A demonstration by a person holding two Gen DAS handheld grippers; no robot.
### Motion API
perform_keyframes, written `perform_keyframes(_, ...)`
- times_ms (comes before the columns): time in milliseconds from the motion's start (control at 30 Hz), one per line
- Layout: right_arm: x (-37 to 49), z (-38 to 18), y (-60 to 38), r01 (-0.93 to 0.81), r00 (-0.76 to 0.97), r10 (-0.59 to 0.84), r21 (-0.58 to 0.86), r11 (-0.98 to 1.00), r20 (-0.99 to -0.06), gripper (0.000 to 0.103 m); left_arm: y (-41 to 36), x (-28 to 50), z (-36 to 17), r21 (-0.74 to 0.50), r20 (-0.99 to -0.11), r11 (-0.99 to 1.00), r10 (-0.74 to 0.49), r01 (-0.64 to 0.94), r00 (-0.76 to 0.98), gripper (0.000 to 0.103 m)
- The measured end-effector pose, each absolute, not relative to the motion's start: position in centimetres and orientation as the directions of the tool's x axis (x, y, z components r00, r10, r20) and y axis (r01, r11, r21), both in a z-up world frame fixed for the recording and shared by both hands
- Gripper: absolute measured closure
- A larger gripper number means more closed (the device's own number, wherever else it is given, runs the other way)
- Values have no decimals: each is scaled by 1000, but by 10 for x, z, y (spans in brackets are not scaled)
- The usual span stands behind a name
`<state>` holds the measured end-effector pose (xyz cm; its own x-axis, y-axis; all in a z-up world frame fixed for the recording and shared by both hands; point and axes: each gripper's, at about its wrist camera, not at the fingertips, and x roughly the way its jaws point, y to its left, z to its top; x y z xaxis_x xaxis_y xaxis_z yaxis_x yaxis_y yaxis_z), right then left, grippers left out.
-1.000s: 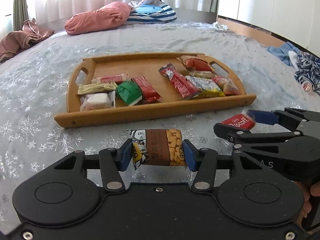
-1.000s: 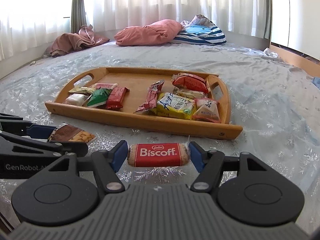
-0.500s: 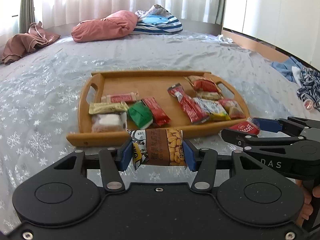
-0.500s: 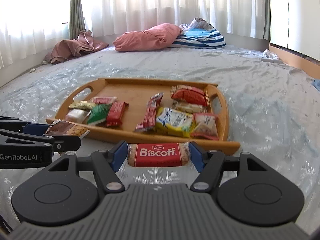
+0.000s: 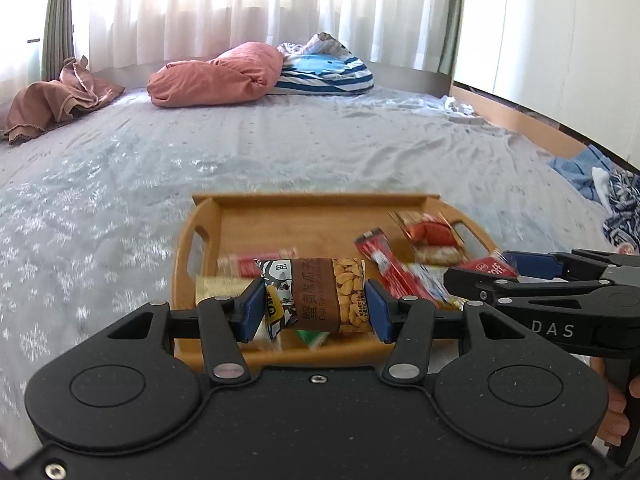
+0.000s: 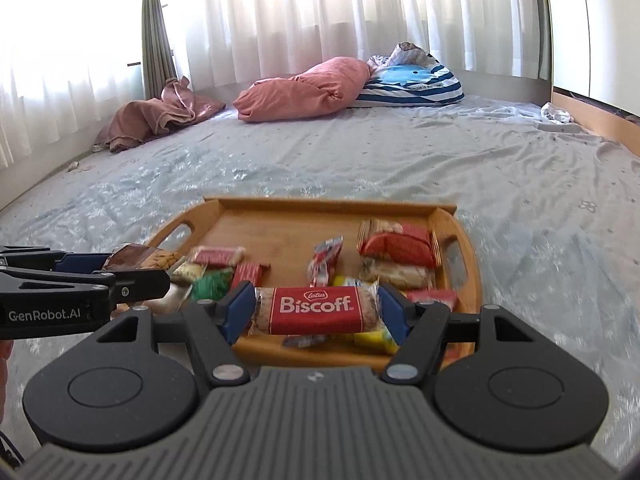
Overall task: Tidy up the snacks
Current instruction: 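Carry the almond bar and Biscoff pack over the tray with both tools, then lower the almond bar and Biscoff pack into the tray and open both tools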
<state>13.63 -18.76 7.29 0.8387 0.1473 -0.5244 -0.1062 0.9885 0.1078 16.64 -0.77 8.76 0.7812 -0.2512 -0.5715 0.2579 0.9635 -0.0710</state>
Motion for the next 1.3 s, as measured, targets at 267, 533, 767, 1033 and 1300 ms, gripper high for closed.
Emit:
perform_keyframes(267, 183, 76, -188, -102, 804, 171, 151, 983, -570, 33, 1, 216, 89, -108, -595, 968, -245, 226, 766, 53)
perform_keyframes(533, 234, 70, -187, -121, 784, 209, 187, 975, -585, 32, 13, 278, 73, -162, -626, 973, -229, 163, 745, 53)
perform_keyframes(767, 271, 56, -168, -173, 789, 196, 95, 980, -583, 31, 17, 322, 52, -148, -655, 978, -209, 148, 726, 52)
perform_keyframes(1033, 305, 32, -152, -202, 770, 171, 20, 979, -614, 31, 16, 351, 28, -121, -675, 983, -186, 141, 714, 52)
perform_keyframes(1300, 321, 13, -156, -171, 754, 161, 46, 984, -637, 31, 9, 362, 15, -105, -684, 983, -180, 149, 707, 52)
